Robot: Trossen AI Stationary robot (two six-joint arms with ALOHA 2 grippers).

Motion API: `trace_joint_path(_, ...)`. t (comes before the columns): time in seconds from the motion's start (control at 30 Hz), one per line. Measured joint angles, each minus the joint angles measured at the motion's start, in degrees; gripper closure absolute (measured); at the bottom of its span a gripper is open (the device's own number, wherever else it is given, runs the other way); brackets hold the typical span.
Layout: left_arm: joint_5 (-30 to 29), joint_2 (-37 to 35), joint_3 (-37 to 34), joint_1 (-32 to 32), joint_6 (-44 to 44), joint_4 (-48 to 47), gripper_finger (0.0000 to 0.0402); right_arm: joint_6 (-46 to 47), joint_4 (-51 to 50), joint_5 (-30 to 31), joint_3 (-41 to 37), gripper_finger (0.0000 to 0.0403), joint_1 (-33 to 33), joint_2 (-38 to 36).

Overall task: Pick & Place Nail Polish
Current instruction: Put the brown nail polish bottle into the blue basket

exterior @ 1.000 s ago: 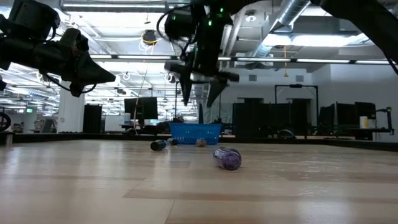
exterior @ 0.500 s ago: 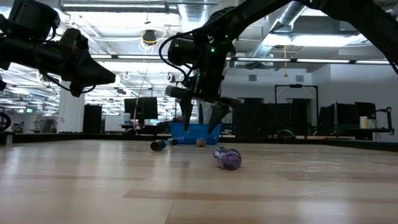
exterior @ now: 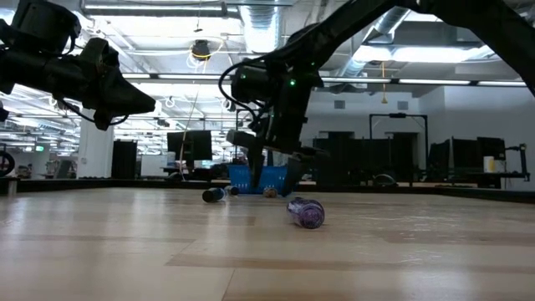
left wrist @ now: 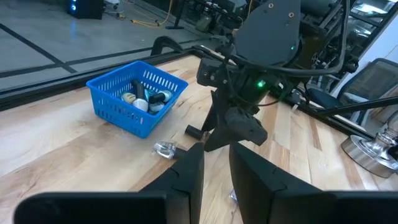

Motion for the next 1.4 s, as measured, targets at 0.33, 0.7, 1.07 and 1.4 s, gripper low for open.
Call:
trace_joint_path(0.33,0.0,0.0,0.0,0.0,0.0,0.0,0.0330,-0.4,-0.8,-0.2,-0.1,0.0246,-0.4,0.0)
trace_joint_path(0.7,0.0,0.0,0.0,0.0,0.0,0.0,0.0330,-1.6,-0.5,-0.9,-0.1,0.0290,-0.4,0.0)
trace_joint_path(1.07,0.0,0.0,0.0,0.0,0.0,0.0,0.0330,-4.1,-1.7,-4.2,5.9,0.0301,-0.1,-0.2)
trace_joint_path(1.4,0.0,0.0,0.0,0.0,0.2,0.0,0.0330,-8.8,-6.5,0.2,20.9,0.0301,-1.7,-0.3)
